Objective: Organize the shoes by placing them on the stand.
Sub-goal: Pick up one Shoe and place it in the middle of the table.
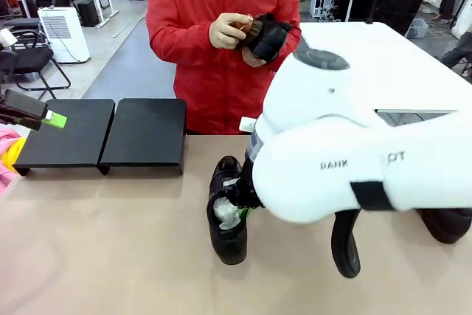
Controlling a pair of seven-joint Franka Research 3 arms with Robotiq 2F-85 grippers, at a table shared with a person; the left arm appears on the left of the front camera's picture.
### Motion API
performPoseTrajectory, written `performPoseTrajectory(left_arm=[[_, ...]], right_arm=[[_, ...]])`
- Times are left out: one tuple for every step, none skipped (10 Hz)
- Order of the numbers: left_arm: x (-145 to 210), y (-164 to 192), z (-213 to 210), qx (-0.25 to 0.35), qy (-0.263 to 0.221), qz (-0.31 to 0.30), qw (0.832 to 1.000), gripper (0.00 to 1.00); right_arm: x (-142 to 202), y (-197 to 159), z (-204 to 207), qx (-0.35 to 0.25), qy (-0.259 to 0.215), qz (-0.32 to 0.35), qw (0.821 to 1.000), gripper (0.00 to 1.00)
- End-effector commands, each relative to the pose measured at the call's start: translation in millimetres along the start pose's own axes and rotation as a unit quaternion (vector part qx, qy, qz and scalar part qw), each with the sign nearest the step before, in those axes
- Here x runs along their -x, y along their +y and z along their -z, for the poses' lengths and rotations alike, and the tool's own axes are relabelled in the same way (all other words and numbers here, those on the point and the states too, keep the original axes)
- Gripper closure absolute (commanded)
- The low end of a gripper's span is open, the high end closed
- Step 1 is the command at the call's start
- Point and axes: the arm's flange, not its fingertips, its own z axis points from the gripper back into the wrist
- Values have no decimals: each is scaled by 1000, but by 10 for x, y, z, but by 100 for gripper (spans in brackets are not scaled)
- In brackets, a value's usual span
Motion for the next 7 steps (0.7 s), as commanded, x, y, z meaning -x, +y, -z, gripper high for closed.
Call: performPoseTrajectory(left_arm=[[-4, 9, 2, 9, -6, 3, 1000, 0], [-4, 9, 2, 9, -6, 3, 1000, 0], [-4, 9, 2, 9, -6, 3, 1000, 0], [-4, 9, 2, 9, -6, 3, 1000, 0], [-4, 9, 2, 9, -6, 3, 1000, 0], [-4, 9, 2, 9, -6, 3, 1000, 0], [-4, 9, 2, 9, -6, 3, 1000, 0]], right_arm=[[6, 63, 118, -23, -24, 5, 999, 100], [-3, 81, 196, -25, -18, -5, 1000, 100], [2, 101, 276, -19, -18, -6, 1000, 100], [-1, 112, 359, -16, -4, -7, 1000, 100], [-15, 99, 419, -12, 11, -13, 1000, 100], [-40, 63, 464, -11, 19, -4, 1000, 89], [-27, 46, 488, -5, 20, 14, 1000, 71]])
